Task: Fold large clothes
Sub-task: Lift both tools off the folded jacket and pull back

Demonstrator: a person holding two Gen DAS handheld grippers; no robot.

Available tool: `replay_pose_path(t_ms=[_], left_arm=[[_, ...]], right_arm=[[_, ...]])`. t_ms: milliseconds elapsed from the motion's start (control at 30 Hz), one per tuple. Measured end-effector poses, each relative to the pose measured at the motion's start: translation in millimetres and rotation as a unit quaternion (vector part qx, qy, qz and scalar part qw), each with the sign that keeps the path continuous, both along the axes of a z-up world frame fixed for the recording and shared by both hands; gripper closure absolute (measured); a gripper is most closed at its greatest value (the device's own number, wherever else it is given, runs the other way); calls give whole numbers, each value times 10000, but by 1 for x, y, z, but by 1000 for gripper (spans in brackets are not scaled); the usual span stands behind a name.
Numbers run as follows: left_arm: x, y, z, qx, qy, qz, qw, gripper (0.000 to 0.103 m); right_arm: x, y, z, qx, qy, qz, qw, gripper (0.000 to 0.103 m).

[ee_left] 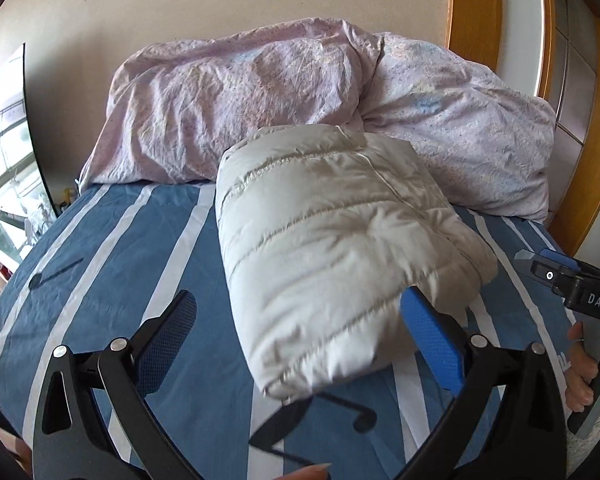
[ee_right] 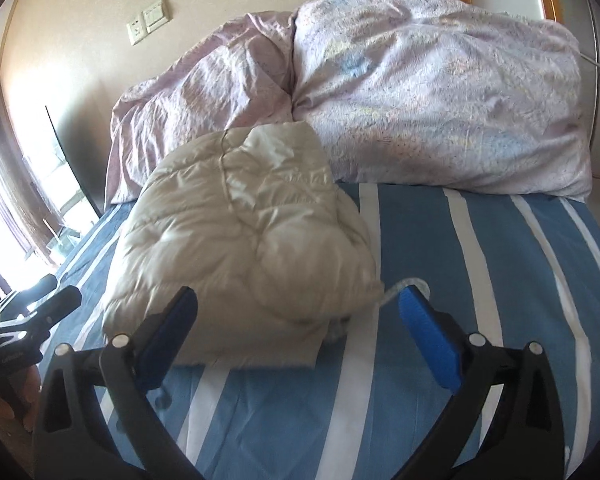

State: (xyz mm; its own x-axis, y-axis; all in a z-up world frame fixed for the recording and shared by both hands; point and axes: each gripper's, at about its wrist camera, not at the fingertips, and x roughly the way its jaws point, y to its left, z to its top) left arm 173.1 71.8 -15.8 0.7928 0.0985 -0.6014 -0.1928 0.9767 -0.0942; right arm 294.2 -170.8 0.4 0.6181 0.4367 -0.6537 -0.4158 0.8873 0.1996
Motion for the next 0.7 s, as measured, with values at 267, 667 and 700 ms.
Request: replay_pose_path(t_ms=[267,667,700], left_arm=[[-41,-16,-2,-35,161,-60,9998,1],[-78,-41,-6,61,281,-310,9991,1],[-80,-43,-6,45,280,-343,9990,1]], right_arm=[[-62,-3,6,-309,-279,-157,9990,2],[-124,-38,3,80,-112,-729,9972,2],[-127,-41,3,96,-111,-749,9971,2]])
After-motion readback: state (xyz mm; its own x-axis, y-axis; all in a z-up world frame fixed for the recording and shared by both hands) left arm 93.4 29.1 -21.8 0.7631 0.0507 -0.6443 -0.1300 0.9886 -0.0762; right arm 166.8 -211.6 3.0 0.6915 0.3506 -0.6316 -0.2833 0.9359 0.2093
